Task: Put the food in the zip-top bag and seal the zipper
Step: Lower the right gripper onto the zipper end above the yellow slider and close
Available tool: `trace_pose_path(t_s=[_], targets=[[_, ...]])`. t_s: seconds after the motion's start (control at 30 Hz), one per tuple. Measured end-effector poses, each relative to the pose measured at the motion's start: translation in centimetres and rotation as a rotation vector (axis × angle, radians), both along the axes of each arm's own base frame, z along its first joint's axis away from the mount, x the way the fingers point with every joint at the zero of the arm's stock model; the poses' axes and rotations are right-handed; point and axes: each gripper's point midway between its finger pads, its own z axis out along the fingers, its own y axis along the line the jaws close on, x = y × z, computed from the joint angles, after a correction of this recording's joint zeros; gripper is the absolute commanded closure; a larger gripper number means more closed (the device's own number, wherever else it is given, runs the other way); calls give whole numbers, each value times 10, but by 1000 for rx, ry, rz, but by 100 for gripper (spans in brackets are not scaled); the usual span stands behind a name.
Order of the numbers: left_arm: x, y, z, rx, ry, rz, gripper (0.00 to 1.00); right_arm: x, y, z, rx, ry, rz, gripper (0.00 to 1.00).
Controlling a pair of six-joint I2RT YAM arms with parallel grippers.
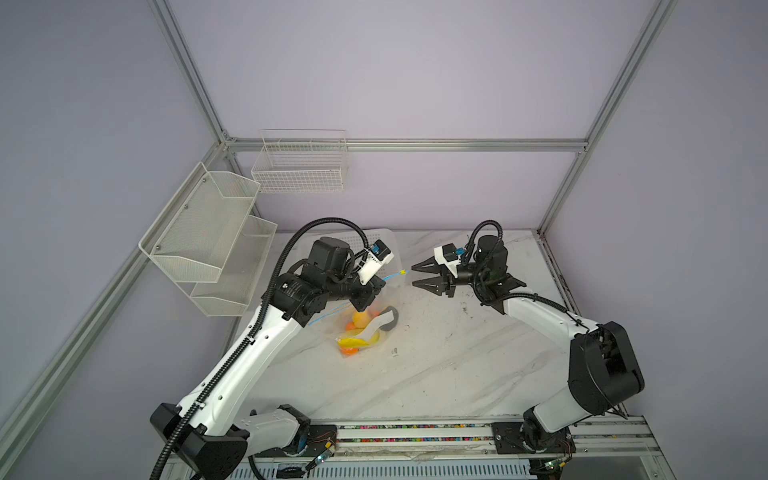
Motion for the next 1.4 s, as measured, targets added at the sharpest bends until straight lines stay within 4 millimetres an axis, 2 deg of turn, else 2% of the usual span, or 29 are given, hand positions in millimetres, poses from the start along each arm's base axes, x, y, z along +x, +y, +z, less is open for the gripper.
trace_pose_path(t_s=[0.07,0.2,0.47,0.93,1.23,1.27,1.4], targets=[[0,0,0,0,0,-1,100,-2,3,5,15,-16,8,56],[0,0,0,-2,1,-2,100,-2,7,14,35,-32,16,67],[-1,-1,0,-5,3,-7,100,-3,10,16,42,-24,28,85],[-2,-2,0,-8,5,-13,100,-8,14,20,46,-31,49,86],[-2,-2,0,-8,5,-13,100,-9,14,17,39,-33,56,100],[-2,-2,0,-8,5,-13,98,-9,14,16,37,-33,56,100],[-1,-3,0,-6,-2,-18,59,-9,14,13,28,-24,55,100]])
